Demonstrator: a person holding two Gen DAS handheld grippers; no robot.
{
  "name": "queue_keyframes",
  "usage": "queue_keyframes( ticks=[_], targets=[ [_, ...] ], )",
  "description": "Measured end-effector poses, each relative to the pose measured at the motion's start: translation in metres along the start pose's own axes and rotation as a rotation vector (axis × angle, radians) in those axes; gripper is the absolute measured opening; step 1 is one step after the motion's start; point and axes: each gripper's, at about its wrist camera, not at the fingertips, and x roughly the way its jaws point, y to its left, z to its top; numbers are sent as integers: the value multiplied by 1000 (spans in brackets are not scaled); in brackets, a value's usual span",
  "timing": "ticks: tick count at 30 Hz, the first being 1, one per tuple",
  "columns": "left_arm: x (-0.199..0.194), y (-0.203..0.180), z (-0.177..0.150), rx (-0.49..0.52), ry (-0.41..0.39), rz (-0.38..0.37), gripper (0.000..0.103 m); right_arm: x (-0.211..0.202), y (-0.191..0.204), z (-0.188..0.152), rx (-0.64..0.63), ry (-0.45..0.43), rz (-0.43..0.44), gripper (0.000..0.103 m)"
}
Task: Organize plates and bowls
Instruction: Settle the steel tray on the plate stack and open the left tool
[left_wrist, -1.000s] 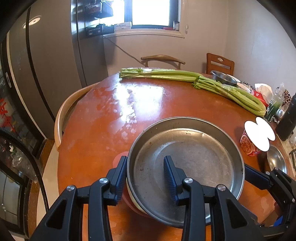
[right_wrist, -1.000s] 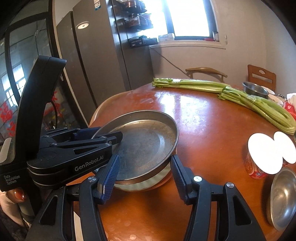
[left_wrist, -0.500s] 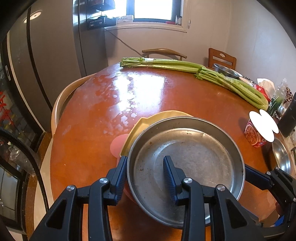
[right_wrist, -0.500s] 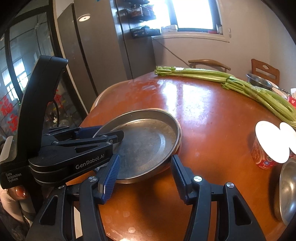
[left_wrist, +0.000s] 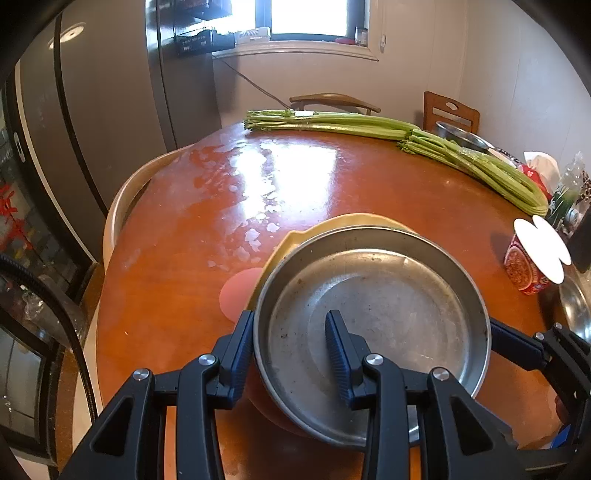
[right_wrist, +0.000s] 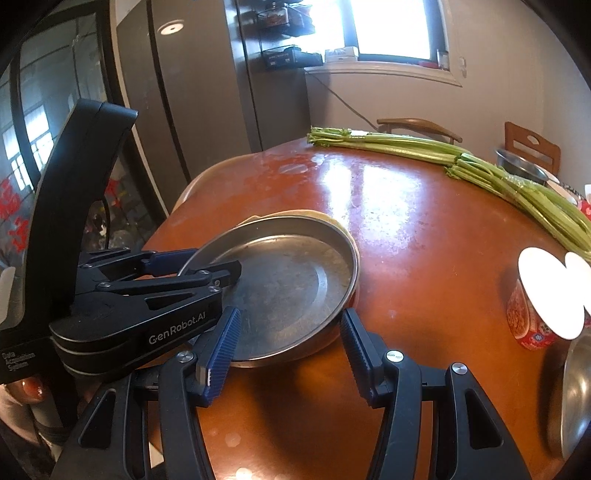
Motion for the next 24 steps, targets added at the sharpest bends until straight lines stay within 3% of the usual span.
queue_keyframes(
  ticks=[15,24],
  targets=[
    [11,0,4,0,7,18,38,19,-4,5,-26,10,-27,59],
    [8,3,4,-12,6,11,38,22,-14,7,7,13,6,59]
  ],
)
